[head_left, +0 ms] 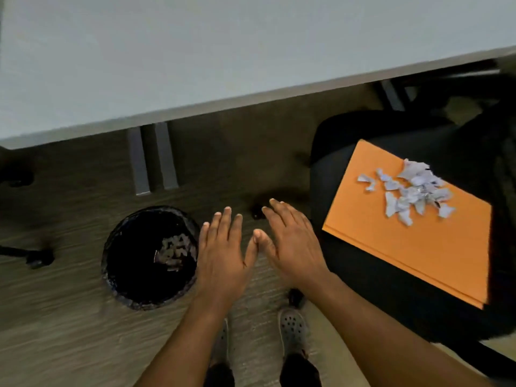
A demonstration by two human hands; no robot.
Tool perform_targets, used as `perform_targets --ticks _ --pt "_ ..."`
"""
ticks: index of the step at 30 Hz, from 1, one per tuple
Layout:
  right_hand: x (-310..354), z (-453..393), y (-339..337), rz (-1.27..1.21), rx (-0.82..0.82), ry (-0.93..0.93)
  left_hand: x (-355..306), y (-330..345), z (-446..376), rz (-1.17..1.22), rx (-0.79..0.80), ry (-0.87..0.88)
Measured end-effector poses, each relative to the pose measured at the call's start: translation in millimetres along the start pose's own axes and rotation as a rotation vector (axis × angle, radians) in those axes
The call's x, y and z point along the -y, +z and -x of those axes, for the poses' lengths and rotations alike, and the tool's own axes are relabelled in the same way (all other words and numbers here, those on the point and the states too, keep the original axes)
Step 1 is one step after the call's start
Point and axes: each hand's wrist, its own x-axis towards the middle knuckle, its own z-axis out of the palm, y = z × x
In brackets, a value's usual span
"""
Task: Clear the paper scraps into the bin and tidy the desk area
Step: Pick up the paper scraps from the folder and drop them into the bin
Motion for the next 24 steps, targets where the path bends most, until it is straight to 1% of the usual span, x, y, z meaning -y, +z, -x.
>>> perform_targets --ticks 2,5,8,11,15,19,22,24 --pt "-26 12 -23 0.010 -0.030 0.040 -36 -3 -7 -0.015 0.021 0.062" --pt "-52 22 -43 0.023 -0.058 0.068 -67 -1 -15 -0.014 0.023 0.108" --pt "-95 36 -71 0.008 -0.141 0.139 -115 6 -28 -0.003 0.023 0.179" --pt "-141 46 -88 0.022 -0.183 0.216 -154 18 -43 -0.003 0.028 0.246" --pt "-203 60 -98 0.037 -0.244 0.306 -187 42 -60 -0.015 0.046 0.309" --pt "-257 73 -104 0.059 -0.317 0.386 -212 67 -82 -0.020 0.062 0.326" --pt "-290 75 -107 0.051 -0.306 0.451 -226 84 -99 -0.064 0.082 0.324" --pt "-306 71 -108 0.037 -0.289 0.458 -236 93 -110 -0.097 0.091 0.335"
